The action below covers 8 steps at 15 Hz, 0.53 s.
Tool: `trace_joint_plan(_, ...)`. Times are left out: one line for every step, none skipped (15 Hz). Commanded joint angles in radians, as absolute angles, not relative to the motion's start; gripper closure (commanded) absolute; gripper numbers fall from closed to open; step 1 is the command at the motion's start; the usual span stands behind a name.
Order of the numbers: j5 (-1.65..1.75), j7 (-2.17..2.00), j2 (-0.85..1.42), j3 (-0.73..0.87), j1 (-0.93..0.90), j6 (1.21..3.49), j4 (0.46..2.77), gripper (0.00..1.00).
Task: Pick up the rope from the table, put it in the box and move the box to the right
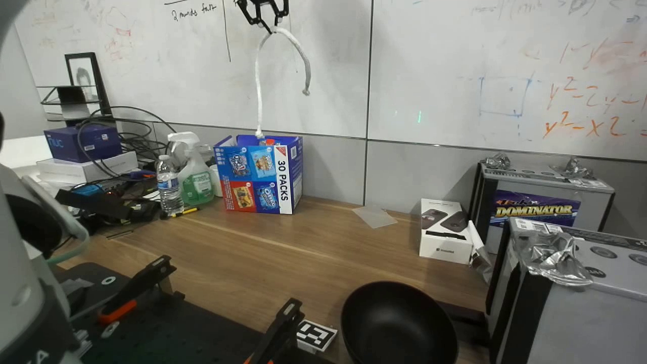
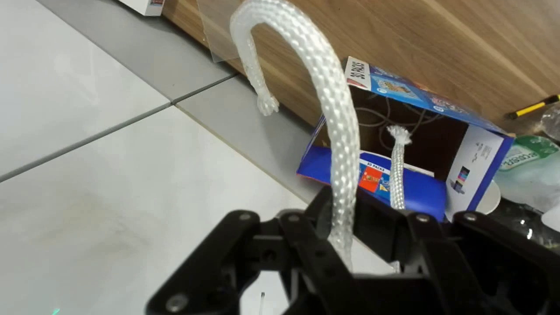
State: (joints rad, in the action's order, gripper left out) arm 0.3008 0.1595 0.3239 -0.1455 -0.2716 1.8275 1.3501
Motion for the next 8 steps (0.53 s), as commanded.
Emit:
trace_joint_plan(0.312, 0.136, 0.427, -0.149, -0.295, 1.736, 1.169, 0.96)
trace_joint_plan(0.308, 0.142, 0.449, -0.150, -0.299, 1.719, 1.143, 0.96)
trace_joint_plan(0.307, 0.147, 0.475, -0.150, -0.305, 1.707, 1.120, 0.96)
trace_joint_plan(0.302, 0.158, 0.499, -0.151, -0.310, 1.692, 1.098, 0.96)
trace_joint_plan(0.301, 0.163, 0.528, -0.151, -0.316, 1.686, 1.078, 0.96)
trace_joint_plan(0.294, 0.175, 0.558, -0.152, -0.320, 1.677, 1.052, 0.96)
trace_joint_plan(0.287, 0.189, 0.589, -0.154, -0.323, 1.670, 1.029, 0.96)
trace_joint_plan(0.279, 0.203, 0.619, -0.157, -0.326, 1.667, 1.011, 0.96)
